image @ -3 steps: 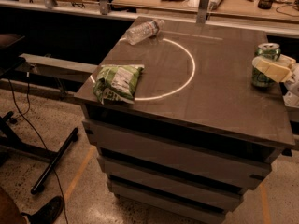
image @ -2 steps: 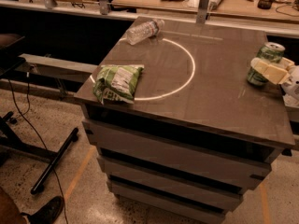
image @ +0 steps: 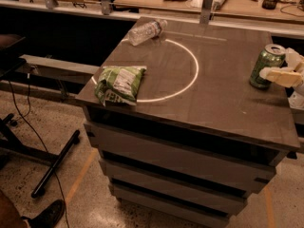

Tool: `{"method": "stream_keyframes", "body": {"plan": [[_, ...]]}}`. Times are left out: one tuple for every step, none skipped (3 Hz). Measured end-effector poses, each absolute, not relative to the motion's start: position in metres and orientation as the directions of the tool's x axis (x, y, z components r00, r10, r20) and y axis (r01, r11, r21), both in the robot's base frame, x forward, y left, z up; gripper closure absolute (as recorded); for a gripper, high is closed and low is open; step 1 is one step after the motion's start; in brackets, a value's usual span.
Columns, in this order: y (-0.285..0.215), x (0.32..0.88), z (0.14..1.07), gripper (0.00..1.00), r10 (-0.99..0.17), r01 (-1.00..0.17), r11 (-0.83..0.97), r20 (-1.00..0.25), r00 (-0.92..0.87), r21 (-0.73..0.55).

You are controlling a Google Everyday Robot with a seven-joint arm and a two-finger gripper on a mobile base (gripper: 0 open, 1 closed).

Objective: Place green can upright

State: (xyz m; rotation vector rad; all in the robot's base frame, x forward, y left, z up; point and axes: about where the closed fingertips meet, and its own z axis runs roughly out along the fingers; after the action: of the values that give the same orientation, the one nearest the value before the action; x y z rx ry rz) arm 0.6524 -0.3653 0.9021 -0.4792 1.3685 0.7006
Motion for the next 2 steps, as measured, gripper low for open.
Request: {"method": "stream_keyframes", "body": {"plan": [[-0.37,0.651,0.919,0.0,0.089,-0.693,0.721,-0.993,0.081,0.008],[-0.367,0.646,0.94,0.0,-0.013,-0.705,0.705,-0.996,0.091,-0.074]]}}
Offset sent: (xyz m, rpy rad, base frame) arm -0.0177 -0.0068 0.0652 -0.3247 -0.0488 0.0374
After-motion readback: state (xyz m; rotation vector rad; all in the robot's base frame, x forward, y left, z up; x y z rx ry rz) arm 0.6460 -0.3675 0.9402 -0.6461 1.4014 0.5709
